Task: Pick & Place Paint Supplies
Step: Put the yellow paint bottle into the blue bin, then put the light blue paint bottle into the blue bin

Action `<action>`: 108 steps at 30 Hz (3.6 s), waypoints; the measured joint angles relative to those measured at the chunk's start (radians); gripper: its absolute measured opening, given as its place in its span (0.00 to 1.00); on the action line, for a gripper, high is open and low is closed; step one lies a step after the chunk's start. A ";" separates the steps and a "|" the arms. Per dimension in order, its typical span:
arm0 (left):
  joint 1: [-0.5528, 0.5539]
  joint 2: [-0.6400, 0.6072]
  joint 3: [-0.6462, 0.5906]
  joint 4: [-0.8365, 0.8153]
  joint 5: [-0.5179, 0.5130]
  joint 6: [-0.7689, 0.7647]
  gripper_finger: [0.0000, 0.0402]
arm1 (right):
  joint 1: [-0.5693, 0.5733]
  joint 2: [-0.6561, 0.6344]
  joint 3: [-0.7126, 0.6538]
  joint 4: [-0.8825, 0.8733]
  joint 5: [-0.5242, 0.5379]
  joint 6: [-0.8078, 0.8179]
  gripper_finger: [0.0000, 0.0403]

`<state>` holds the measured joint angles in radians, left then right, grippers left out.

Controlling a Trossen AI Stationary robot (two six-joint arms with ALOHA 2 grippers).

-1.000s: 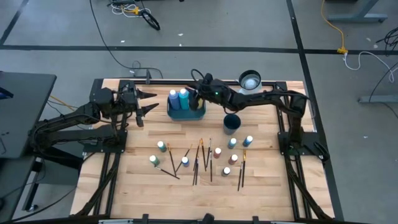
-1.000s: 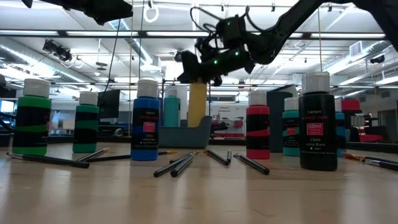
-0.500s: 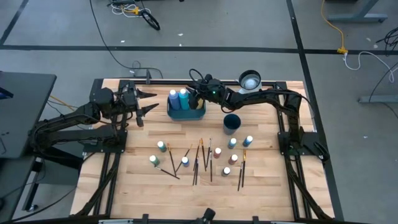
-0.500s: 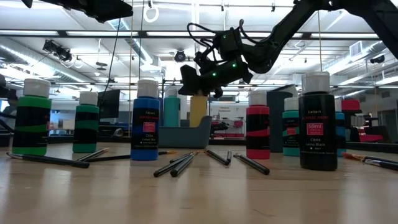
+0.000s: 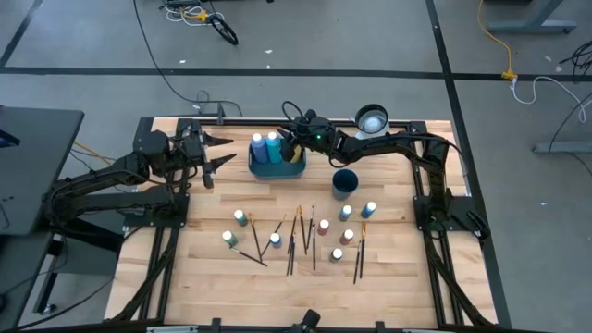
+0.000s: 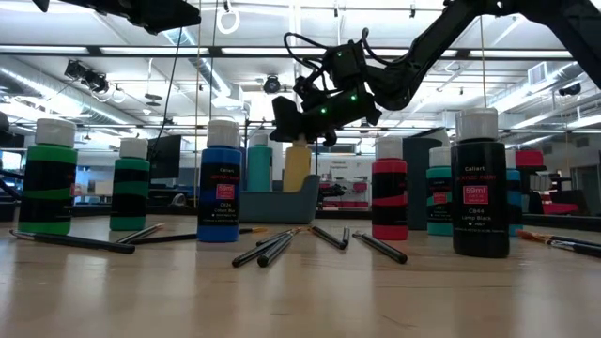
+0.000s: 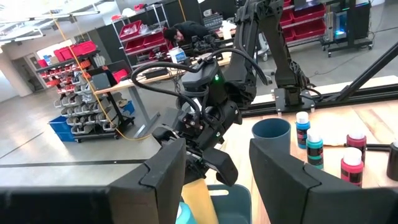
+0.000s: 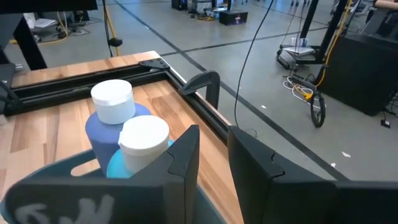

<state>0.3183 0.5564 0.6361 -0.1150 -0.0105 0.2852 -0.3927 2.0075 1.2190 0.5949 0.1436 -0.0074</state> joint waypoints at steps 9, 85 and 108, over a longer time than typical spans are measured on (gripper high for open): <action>0.000 0.000 0.000 0.000 0.000 0.000 0.47 | 0.000 0.000 -0.001 0.007 -0.003 -0.010 0.21; 0.000 0.006 0.000 -0.062 0.013 -0.147 0.47 | 0.596 -0.304 -0.002 -0.530 -0.264 -0.027 0.34; -0.068 -0.055 -0.245 0.004 0.232 -0.385 0.47 | 0.589 -0.325 -0.003 -0.799 -0.183 0.131 0.34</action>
<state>0.2507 0.5013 0.3910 -0.1109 0.2214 -0.1000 0.1967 1.6829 1.2164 -0.2038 -0.0392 0.1234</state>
